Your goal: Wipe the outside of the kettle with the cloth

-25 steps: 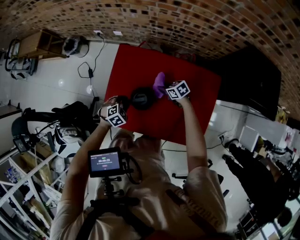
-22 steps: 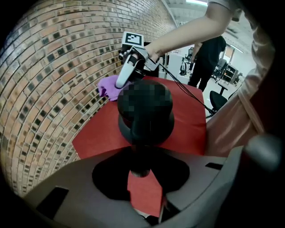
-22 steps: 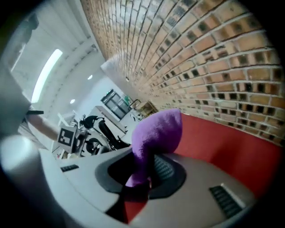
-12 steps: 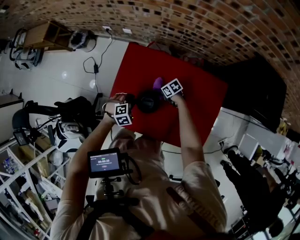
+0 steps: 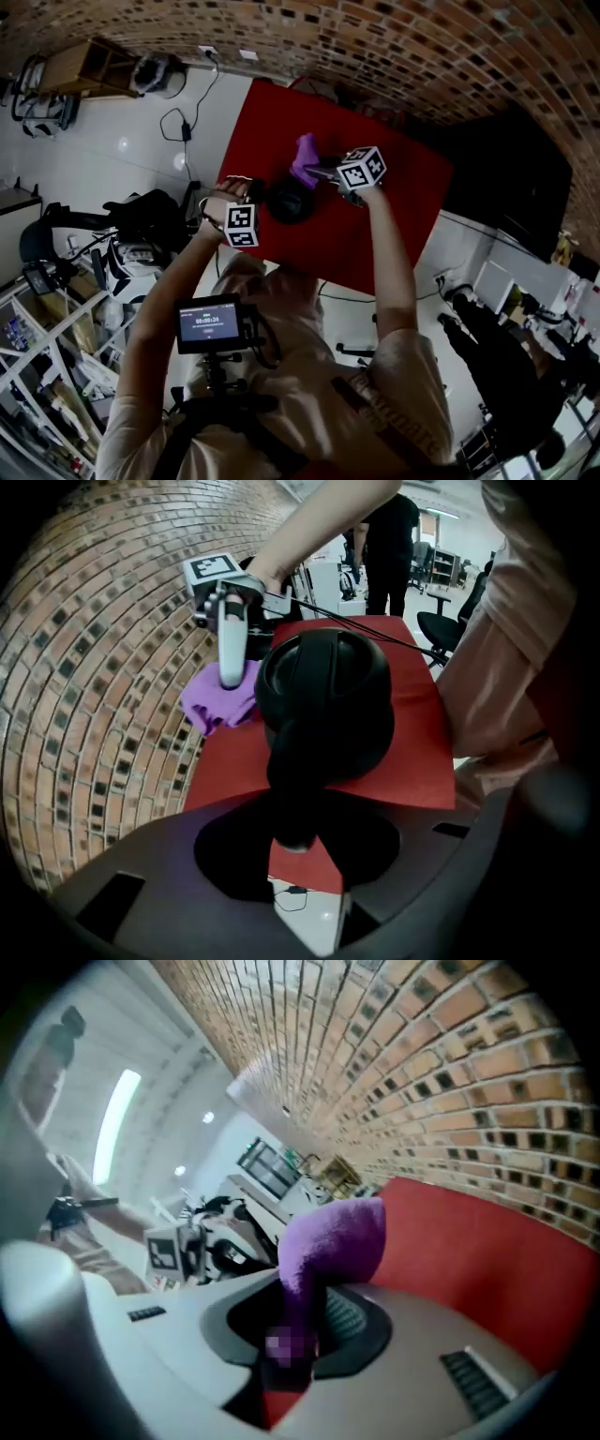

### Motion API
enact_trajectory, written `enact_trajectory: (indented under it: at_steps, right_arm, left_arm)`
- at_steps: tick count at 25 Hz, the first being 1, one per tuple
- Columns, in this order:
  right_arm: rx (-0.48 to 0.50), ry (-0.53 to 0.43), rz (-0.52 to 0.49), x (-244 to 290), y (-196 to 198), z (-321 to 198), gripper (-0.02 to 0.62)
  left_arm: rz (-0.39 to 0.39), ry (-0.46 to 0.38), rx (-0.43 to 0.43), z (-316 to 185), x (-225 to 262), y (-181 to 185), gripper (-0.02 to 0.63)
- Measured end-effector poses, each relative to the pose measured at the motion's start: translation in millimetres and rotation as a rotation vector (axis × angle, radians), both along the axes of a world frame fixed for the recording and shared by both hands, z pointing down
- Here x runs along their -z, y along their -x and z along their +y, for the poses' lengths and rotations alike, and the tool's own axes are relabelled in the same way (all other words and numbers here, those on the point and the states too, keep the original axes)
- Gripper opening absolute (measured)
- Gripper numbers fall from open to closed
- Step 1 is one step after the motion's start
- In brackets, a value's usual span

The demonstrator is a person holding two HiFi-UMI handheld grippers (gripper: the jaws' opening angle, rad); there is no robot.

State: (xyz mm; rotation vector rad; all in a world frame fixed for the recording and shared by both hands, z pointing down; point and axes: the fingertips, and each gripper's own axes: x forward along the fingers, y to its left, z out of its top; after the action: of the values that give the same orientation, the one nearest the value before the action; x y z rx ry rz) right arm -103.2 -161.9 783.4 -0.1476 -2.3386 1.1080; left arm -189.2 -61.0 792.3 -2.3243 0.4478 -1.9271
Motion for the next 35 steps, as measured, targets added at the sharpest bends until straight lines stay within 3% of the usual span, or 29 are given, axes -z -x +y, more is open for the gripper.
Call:
enact_trajectory:
  at_steps: [2, 5, 8, 11, 14, 19, 20, 22, 24, 26, 29, 32, 35]
  right_arm:
    - [0.102, 0.009, -0.067, 23.9, 24.5, 7.5, 0.092]
    - [0.267, 0.038, 0.028, -1.1, 47.0, 31.1, 0.095]
    - [0.234, 0.123, 0.146, -52.1, 52.1, 29.4, 0.092]
    - [0.202, 0.12, 0.328, -109.7, 30.9, 30.5, 0.092]
    - [0.24, 0.007, 0.479, -145.2, 3.5, 35.4, 0.091]
    - [0.414, -0.009, 0.57, -145.7, -40.6, 66.4, 0.092]
    - [0.42, -0.027, 0.576, -139.8, -46.5, 64.1, 0.093]
    - [0.329, -0.082, 0.537, -116.0, -41.5, 42.4, 0.092]
    - [0.185, -0.125, 0.386, -73.0, -14.6, 14.1, 0.094]
    - [0.13, -0.144, 0.193, -26.5, 21.3, -0.8, 0.093]
    - [0.263, -0.109, 0.07, 2.7, 65.0, 15.4, 0.093]
    - [0.451, 0.002, 0.113, -16.8, 84.7, 52.8, 0.092]
    - [0.481, 0.1, 0.2, -52.6, 92.4, 65.7, 0.091]
  left_arm:
    - [-0.021, -0.008, -0.032, -0.6, -0.6, -1.8, 0.11]
    - [-0.023, 0.0, -0.042, 0.6, -1.4, -3.3, 0.112]
    - [-0.01, 0.012, -0.013, 0.4, -0.6, -2.9, 0.112]
    - [-0.001, 0.01, -0.004, -0.1, -0.6, -3.9, 0.113]
    - [0.007, -0.009, -0.012, -1.6, -0.9, -2.9, 0.115]
    - [0.01, -0.054, -0.036, -5.4, -0.2, -0.4, 0.123]
    - [0.018, -0.051, -0.034, -5.3, -0.1, -1.3, 0.123]
    - [0.034, -0.033, -0.025, -4.7, 0.0, -1.9, 0.129]
    - [0.04, -0.008, -0.021, -3.9, -0.7, -2.6, 0.132]
    - [0.042, 0.022, -0.02, -3.7, -1.2, -3.7, 0.133]
    - [0.049, 0.062, -0.023, -3.1, -0.7, -4.2, 0.136]
    - [0.049, 0.084, -0.021, -2.4, -0.8, -5.8, 0.138]
    - [0.049, 0.087, -0.022, -3.4, -0.1, -8.0, 0.138]
